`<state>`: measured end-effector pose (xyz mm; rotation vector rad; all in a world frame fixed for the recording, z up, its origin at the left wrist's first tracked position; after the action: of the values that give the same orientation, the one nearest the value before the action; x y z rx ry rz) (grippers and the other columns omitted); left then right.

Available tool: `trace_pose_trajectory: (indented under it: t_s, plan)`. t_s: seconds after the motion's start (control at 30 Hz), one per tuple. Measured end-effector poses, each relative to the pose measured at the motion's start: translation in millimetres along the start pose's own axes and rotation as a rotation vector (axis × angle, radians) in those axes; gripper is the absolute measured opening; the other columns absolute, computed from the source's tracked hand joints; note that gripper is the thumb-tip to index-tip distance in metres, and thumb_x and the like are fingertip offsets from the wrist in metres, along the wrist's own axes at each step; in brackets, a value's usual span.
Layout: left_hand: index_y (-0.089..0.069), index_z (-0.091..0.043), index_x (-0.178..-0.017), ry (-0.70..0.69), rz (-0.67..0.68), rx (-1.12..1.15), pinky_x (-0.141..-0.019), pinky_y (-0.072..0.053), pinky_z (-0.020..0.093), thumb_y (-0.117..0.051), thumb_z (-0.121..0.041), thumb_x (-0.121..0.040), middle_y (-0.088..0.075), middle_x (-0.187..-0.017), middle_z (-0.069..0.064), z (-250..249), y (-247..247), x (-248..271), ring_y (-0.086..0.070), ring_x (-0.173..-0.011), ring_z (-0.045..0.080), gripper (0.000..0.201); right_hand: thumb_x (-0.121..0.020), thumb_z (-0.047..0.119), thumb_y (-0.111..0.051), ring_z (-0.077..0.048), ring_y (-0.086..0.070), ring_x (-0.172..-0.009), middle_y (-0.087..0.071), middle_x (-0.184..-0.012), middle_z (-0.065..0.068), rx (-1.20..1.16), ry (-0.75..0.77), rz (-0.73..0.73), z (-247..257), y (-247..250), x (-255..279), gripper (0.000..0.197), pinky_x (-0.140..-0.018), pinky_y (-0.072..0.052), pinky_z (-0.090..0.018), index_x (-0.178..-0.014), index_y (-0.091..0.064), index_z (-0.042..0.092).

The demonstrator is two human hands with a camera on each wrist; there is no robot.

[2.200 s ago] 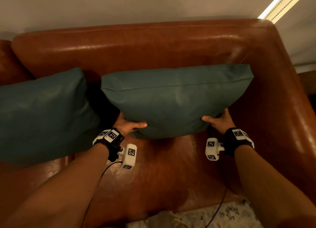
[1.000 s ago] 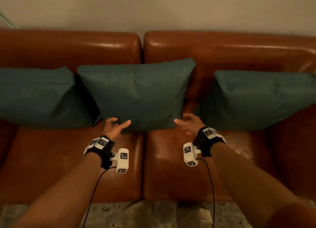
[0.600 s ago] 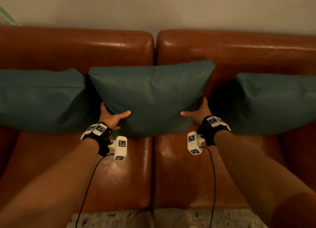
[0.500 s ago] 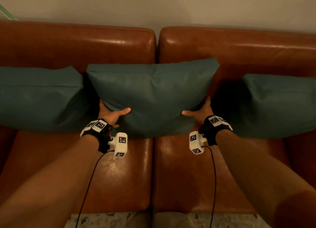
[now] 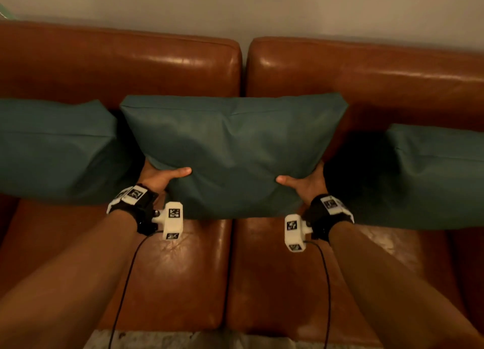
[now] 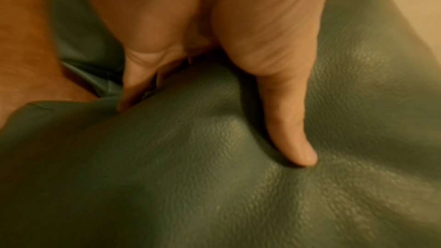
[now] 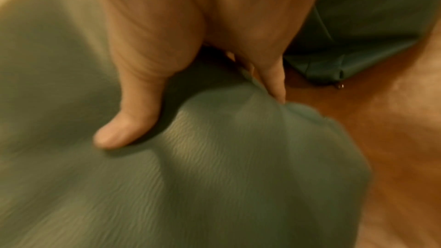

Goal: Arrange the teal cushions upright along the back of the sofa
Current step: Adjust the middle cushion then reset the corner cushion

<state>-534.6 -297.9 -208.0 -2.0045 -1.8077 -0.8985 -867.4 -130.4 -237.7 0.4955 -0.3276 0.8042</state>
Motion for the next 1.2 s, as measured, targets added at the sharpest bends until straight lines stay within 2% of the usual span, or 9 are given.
trace_pose_trajectory:
  t_s: [0.13,0.23,0.37,0.57,0.67,0.73,0.83,1.07,1.2]
  plan:
    - [-0.053,-0.019,-0.130,-0.017,0.055,0.022,-0.106,-0.044,0.045,-0.085,-0.001,-0.060,-0.063,-0.127,0.000,9.5,5.8,5.7,-0.059,-0.114,0.019,0.079,-0.049,0.005,-0.092,-0.016,-0.050,-0.118,-0.051,-0.131,-0.002,-0.078,0.037,-0.028,-10.2,7.5,25.8,0.112,-0.102,-0.040,-0.030,-0.142,-0.029,0.014]
    - [-0.054,-0.017,-0.131,-0.055,0.088,0.018,-0.106,-0.045,0.046,-0.096,-0.025,-0.035,-0.065,-0.129,0.001,12.2,7.7,0.2,-0.061,-0.118,0.020,0.106,-0.044,0.019,-0.093,-0.017,-0.049,-0.121,-0.049,-0.133,0.003,-0.092,0.060,-0.044,-13.8,14.2,37.5,0.119,-0.105,-0.039,-0.033,-0.143,-0.028,0.023]
    - [-0.053,-0.018,-0.134,-0.117,0.090,0.001,-0.106,-0.046,0.046,-0.098,-0.038,-0.019,-0.064,-0.132,0.002,6.4,8.6,-14.2,-0.061,-0.120,0.020,0.124,-0.053,0.009,-0.091,-0.014,-0.047,-0.120,-0.045,-0.131,0.006,-0.095,0.068,-0.065,-16.3,14.7,37.8,0.113,-0.103,-0.036,-0.028,-0.144,-0.025,0.023]
    - [-0.038,-0.032,-0.140,-0.103,0.082,-0.056,-0.106,-0.043,0.052,-0.092,-0.014,-0.049,-0.055,-0.137,-0.006,4.3,10.5,-12.1,-0.054,-0.122,0.019,0.108,-0.038,0.034,-0.092,-0.018,-0.049,-0.125,-0.050,-0.136,0.004,-0.055,0.026,-0.037,-23.9,-2.6,31.7,0.121,-0.109,-0.040,-0.041,-0.141,-0.029,0.029]
    - [-0.034,-0.031,-0.141,-0.096,0.106,-0.029,-0.103,-0.045,0.056,-0.092,-0.016,-0.048,-0.054,-0.136,-0.006,10.2,6.2,-11.2,-0.054,-0.123,0.022,0.110,-0.038,0.034,-0.092,-0.021,-0.049,-0.128,-0.050,-0.140,-0.002,-0.054,0.029,-0.041,-20.3,-3.9,27.9,0.122,-0.110,-0.039,-0.040,-0.142,-0.028,0.025]
    - [-0.029,-0.025,-0.146,-0.126,0.099,-0.059,-0.106,-0.044,0.051,-0.091,-0.017,-0.046,-0.051,-0.136,-0.004,12.2,1.5,-8.7,-0.051,-0.123,0.020,0.118,-0.044,0.025,-0.093,-0.022,-0.047,-0.129,-0.048,-0.141,-0.004,-0.038,0.022,-0.036,-20.0,-3.3,25.2,0.118,-0.110,-0.037,-0.038,-0.142,-0.027,0.023]
    - [-0.020,-0.027,-0.150,-0.184,0.072,-0.076,-0.109,-0.041,0.042,-0.090,-0.036,-0.030,-0.047,-0.138,-0.007,14.4,-3.3,-5.9,-0.049,-0.126,0.016,0.138,-0.047,0.022,-0.093,-0.022,-0.046,-0.131,-0.046,-0.143,-0.004,-0.002,0.026,-0.054,-17.7,-2.1,20.7,0.117,-0.111,-0.036,-0.037,-0.144,-0.027,0.024]
    - [-0.013,-0.037,-0.148,-0.168,0.041,-0.084,-0.110,-0.041,0.048,-0.094,-0.040,-0.028,-0.045,-0.147,-0.005,36.1,-15.8,-5.0,-0.048,-0.131,0.017,0.145,-0.029,0.056,-0.087,-0.025,-0.034,-0.140,-0.031,-0.153,-0.006,0.115,-0.006,-0.119,-9.0,-7.0,7.9,0.141,-0.115,-0.031,-0.045,-0.148,-0.018,0.025]
    - [-0.016,-0.035,-0.147,-0.195,0.000,-0.059,-0.110,-0.041,0.048,-0.095,-0.036,-0.031,-0.048,-0.145,-0.005,27.4,-22.1,-17.9,-0.050,-0.129,0.018,0.140,-0.046,0.038,-0.092,-0.029,-0.024,-0.144,-0.021,-0.156,-0.013,0.209,-0.023,-0.145,-4.2,-5.6,-3.3,0.137,-0.118,-0.022,-0.037,-0.151,-0.008,0.014]
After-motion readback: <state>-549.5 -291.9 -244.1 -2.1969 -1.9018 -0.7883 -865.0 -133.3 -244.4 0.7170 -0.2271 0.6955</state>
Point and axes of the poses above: each hand's wrist, its own x-axis away from the middle knuckle, its own y-axis out of the back of the hand, z = x × y, the point moved 6 cm from there along -x, towards the middle knuckle
